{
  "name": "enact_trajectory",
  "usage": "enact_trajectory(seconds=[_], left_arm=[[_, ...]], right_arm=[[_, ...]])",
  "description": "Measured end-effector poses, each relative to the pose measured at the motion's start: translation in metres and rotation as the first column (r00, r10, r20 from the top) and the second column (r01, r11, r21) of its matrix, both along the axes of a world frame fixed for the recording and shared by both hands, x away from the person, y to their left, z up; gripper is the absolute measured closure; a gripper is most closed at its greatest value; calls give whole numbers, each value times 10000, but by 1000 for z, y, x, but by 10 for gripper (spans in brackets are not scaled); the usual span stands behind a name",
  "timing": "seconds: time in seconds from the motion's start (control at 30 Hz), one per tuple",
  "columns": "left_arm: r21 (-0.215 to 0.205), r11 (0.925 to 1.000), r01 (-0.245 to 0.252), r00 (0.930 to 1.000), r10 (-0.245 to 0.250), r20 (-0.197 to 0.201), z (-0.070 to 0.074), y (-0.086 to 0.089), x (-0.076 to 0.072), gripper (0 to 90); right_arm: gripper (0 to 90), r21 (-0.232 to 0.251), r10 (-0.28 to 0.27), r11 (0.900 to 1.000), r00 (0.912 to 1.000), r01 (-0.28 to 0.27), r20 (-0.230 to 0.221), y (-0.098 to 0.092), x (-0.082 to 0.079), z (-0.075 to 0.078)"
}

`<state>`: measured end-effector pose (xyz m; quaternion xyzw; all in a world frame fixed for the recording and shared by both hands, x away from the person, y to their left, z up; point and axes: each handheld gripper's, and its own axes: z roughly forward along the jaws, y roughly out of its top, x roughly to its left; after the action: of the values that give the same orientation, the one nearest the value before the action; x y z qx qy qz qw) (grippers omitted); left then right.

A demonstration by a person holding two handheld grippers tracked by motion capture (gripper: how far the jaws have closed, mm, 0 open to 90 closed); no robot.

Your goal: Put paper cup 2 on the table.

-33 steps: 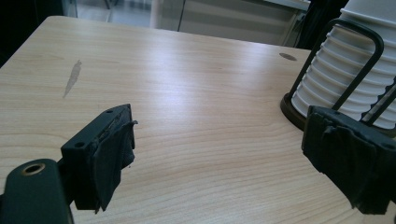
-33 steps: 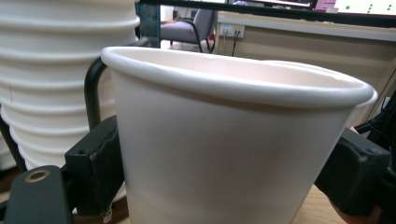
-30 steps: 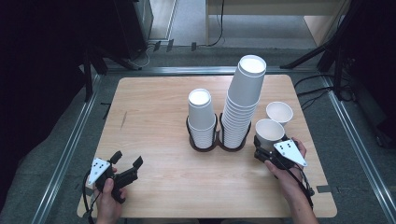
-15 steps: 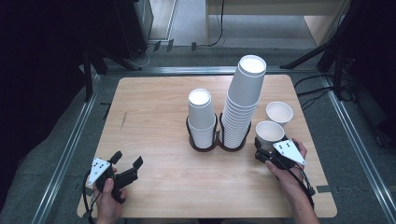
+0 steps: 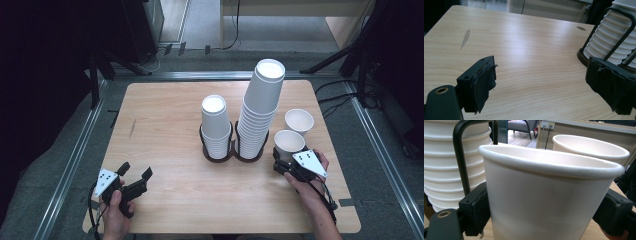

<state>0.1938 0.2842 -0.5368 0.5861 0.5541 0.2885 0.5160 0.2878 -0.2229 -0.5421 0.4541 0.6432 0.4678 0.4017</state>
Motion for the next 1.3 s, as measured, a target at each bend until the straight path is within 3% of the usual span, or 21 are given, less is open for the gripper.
enact_trajectory(seconds=[0.63,1.1,1.3], left_arm=[[-5,10000,-8,10000,8,27,0,0,0,97],[54,10000,46,10000,-47,34,0,-1,0,98],[78,9999,67,10000,-67,51,0,-2,0,97]], right_arm=[[124,441,-21,9990,9999,28,-152,-5,-6,0],[83,714,-137,9973,9965,196,-824,-11,-10,-3],[20,870,16,9962,9954,67,-954,-13,-10,-2]])
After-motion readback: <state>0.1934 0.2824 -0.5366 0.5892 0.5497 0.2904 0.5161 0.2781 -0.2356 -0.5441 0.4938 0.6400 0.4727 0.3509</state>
